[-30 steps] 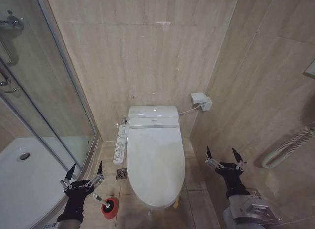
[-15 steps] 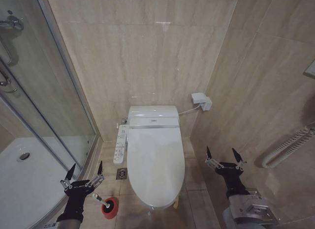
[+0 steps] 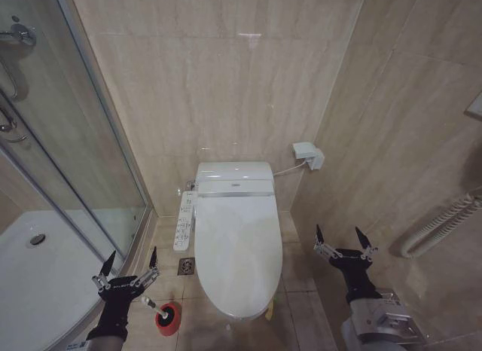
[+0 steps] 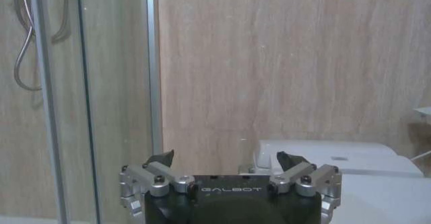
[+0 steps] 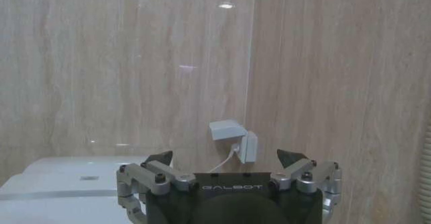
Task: Open the toilet lid, clean the toilet bowl with a toilet brush, close the toilet lid, and flush.
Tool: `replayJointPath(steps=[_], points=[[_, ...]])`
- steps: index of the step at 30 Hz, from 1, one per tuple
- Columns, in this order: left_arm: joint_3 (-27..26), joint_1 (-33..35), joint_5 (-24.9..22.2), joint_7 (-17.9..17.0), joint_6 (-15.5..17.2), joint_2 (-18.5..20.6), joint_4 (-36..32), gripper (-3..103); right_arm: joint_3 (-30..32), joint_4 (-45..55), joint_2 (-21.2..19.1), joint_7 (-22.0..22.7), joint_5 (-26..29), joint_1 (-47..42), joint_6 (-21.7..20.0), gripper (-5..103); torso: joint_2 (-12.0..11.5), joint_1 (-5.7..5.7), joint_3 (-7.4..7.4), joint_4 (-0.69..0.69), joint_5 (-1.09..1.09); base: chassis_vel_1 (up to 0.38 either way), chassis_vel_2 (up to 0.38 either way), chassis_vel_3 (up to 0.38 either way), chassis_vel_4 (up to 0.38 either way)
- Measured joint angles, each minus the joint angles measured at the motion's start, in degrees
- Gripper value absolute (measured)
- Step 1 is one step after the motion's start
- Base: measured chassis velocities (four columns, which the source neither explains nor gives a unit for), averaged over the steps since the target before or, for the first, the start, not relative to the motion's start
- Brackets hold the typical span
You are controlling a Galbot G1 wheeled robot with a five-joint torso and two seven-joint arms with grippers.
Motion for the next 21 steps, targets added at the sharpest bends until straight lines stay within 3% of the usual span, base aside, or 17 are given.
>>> replayJointPath(steps=[21], points=[[0.0,0.0,0.0,0.0,0.0,0.0,0.0,99,0.0,0.0,0.0,0.0,0.0,0.0,0.0,100,0.0,0.00,0.00,0.00,0.00,0.000,0.000,0.000,0.000]])
